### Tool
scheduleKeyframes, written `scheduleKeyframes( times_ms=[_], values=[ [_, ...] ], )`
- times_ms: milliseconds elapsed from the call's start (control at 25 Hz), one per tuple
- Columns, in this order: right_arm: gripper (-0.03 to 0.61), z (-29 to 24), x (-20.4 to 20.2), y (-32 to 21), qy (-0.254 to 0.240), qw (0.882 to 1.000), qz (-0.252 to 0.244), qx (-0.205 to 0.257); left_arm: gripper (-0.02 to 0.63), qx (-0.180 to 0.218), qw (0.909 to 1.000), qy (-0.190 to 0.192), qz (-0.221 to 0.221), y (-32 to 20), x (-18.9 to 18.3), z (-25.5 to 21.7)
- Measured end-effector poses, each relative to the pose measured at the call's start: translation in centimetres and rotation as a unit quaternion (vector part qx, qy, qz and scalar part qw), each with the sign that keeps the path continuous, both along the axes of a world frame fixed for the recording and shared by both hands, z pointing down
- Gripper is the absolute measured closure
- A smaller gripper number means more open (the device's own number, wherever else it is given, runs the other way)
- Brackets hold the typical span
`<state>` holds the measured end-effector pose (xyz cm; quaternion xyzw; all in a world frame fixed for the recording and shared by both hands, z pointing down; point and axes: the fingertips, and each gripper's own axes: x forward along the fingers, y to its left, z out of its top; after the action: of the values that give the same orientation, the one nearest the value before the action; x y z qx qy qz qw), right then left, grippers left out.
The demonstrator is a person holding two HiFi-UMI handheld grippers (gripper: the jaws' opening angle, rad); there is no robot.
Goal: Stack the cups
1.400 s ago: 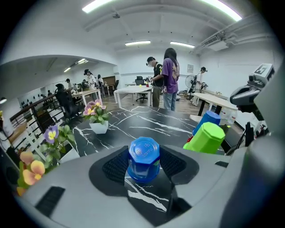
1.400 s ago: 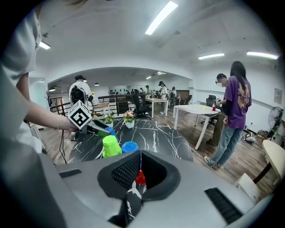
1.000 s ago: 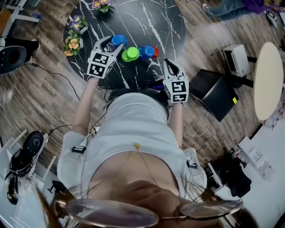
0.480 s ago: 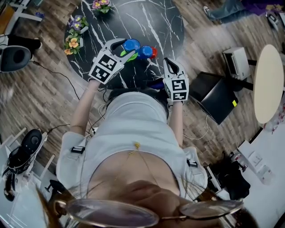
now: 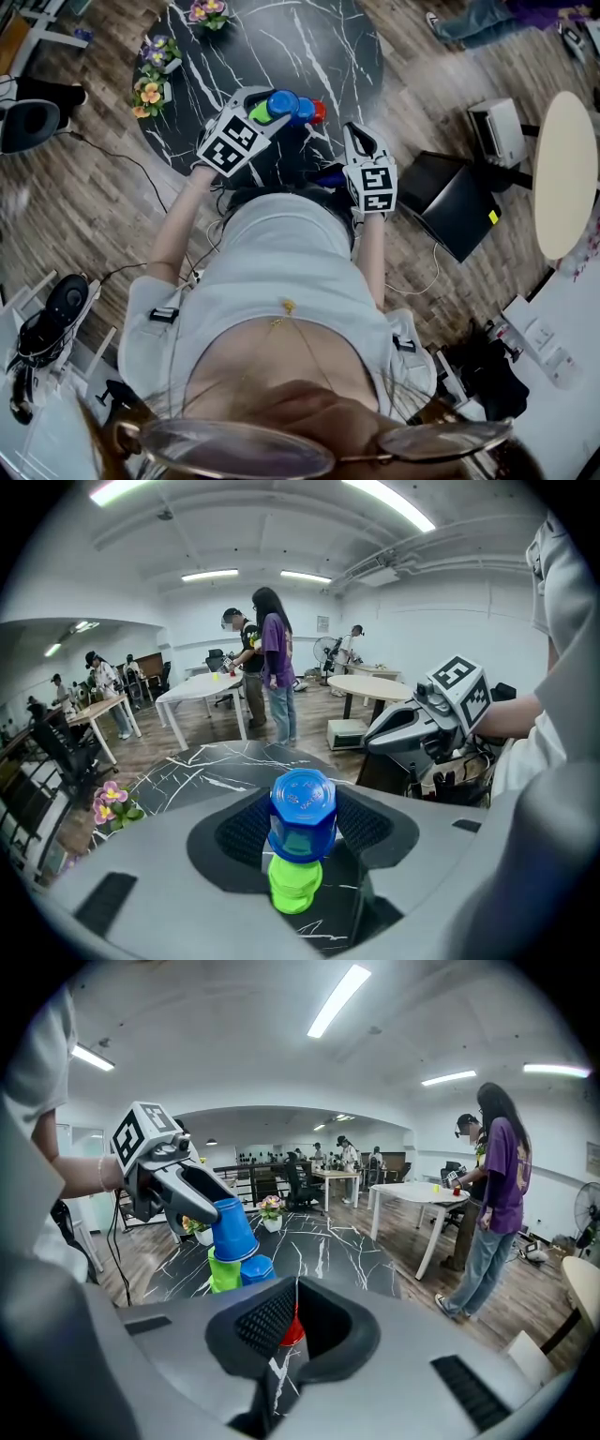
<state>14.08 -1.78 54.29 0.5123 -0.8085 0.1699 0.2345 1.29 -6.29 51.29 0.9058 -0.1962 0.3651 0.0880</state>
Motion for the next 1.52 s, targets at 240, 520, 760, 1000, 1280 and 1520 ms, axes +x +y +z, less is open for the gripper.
scheduleKeyframes(
  times_ms=[240, 520, 760, 1000, 1280, 1520],
  values=[
    [0.557, 0.2, 0.5, 0.1, -0.001, 1.0, 0.003, -0.002, 0.38, -0.002, 1.0, -0.008, 0.002, 0.1, 0.3, 1.0],
    [0.557, 0.2, 0.8, -0.1, 0.0, 1.0, 0.003, -0.002, 0.379, -0.001, 1.0, -0.003, -0.005, -0.1, 0.5, 1.1],
    [0.557, 0.4, 0.6, -0.2, 0.004, 1.0, -0.006, -0.003, 0.373, -0.001, 0.9998, 0.017, -0.007, 0.1, 0.6, 1.0],
    [0.555, 0.1, 0.3, -0.3, -0.006, 1.0, -0.01, 0.002, 0.342, 0.007, 0.9991, 0.035, -0.024, 0.1, -0.2, -0.2],
    [0.557, -1.0, -0.3, -1.2, -0.03, 0.999, -0.016, 0.023, 0.341, 0.021, 0.991, 0.092, -0.095, -0.4, -2.5, -2.4],
    [0.557, -1.6, -1.3, -1.7, -0.036, 0.998, -0.041, 0.037, 0.342, 0.049, 0.9783, 0.117, -0.164, 0.3, -5.1, -2.5]
  ],
)
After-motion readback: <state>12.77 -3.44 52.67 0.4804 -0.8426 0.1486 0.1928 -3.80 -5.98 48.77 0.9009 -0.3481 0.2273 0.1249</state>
